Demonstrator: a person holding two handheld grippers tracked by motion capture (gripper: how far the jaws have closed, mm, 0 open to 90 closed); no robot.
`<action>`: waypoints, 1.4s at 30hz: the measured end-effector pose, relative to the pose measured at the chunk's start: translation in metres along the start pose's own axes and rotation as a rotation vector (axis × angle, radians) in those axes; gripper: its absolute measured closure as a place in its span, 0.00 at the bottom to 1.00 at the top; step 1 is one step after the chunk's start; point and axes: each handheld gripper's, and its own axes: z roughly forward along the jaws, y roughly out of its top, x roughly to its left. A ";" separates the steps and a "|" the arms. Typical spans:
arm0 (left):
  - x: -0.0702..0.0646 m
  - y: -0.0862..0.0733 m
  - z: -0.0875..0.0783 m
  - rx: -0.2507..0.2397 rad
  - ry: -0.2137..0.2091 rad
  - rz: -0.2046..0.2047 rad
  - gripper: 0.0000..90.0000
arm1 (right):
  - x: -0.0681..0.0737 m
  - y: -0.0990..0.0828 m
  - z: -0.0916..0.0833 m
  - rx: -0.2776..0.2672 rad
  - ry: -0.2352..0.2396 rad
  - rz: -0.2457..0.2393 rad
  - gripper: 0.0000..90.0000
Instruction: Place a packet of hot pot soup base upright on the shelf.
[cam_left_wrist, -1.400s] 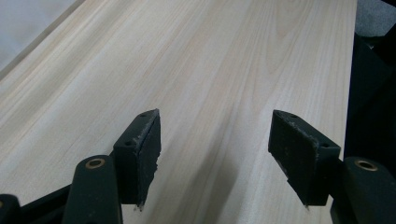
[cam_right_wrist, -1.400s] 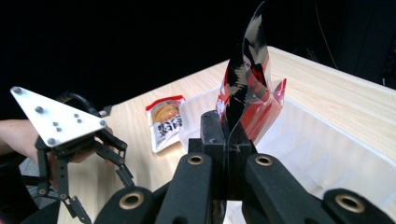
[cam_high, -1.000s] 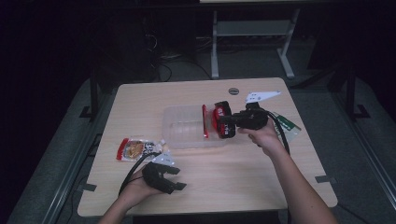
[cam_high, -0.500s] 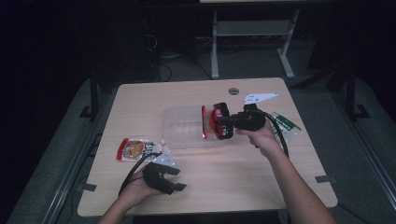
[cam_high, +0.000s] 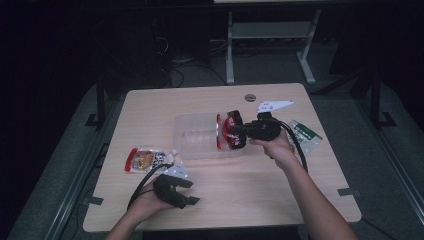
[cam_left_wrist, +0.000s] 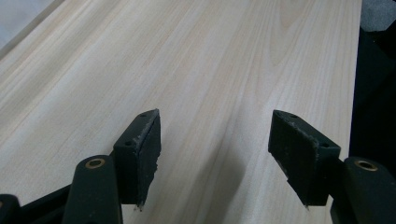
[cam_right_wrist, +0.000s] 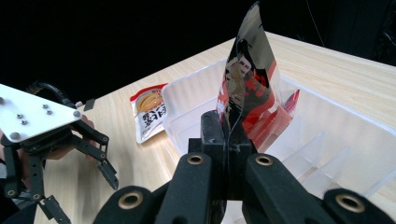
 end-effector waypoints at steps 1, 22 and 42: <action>0.000 0.000 0.000 0.001 0.000 0.002 0.38 | 0.000 0.000 0.001 0.008 -0.004 -0.001 1.00; -0.001 0.000 0.002 0.015 -0.008 0.020 0.38 | -0.002 -0.009 0.021 0.061 -0.051 0.003 0.99; -0.001 0.000 0.002 0.015 -0.011 0.022 0.38 | 0.001 -0.010 0.025 0.075 -0.096 0.014 0.75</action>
